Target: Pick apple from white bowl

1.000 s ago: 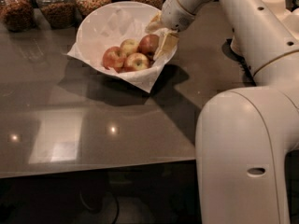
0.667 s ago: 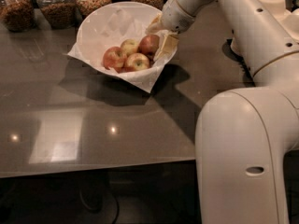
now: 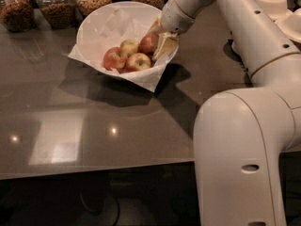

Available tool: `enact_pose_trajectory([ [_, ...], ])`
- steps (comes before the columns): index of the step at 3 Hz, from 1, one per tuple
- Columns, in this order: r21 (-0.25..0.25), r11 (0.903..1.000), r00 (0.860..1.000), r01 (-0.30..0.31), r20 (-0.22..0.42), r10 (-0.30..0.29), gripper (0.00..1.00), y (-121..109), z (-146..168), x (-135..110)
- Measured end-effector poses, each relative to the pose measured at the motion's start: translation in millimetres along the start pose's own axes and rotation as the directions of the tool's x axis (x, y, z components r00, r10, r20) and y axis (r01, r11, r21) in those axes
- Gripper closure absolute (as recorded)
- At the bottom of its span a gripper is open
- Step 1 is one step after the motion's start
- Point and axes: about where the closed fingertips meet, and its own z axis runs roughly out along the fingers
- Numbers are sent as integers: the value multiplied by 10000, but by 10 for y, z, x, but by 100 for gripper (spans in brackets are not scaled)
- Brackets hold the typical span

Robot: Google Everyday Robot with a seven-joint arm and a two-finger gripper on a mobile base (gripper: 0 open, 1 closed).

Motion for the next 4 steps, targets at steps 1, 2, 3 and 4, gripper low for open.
enact_pose_trajectory([
  [1,-4,10000,10000,3,3,-3,75,0,2,-1],
  [2,-66,10000,10000,55,53,-55,97,-6,26,-27],
  [3,-43,9999,9997,144,174,-143,100,-24,3,-115],
  [4,128,9996,9990,259,358,-264,100,-54,-60,-205],
])
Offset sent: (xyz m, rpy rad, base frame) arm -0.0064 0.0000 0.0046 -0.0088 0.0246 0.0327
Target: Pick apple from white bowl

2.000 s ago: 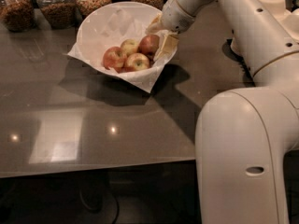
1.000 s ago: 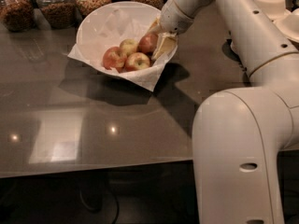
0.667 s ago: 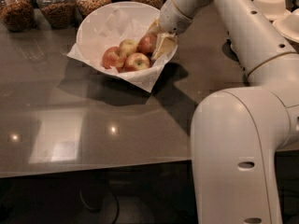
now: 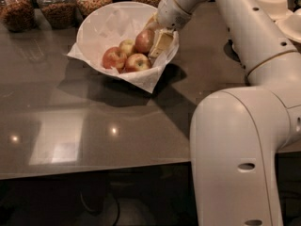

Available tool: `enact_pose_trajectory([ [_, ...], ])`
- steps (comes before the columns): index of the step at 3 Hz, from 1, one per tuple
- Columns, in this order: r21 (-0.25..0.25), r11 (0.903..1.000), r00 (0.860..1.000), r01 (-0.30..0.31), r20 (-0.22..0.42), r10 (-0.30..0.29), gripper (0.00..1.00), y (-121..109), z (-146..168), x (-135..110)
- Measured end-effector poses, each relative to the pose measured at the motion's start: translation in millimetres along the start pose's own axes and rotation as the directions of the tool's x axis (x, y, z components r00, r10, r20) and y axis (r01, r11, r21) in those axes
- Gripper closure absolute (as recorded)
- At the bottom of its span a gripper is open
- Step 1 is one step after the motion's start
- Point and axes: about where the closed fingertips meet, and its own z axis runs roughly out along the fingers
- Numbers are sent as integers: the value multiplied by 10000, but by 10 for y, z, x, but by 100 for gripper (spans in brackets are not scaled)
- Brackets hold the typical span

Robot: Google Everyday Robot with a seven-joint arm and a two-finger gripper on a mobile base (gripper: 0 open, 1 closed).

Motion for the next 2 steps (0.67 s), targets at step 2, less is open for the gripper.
enact_pose_trajectory([
  [2,723,9962,9977,492,429,-524,100,-107,-275,-246],
])
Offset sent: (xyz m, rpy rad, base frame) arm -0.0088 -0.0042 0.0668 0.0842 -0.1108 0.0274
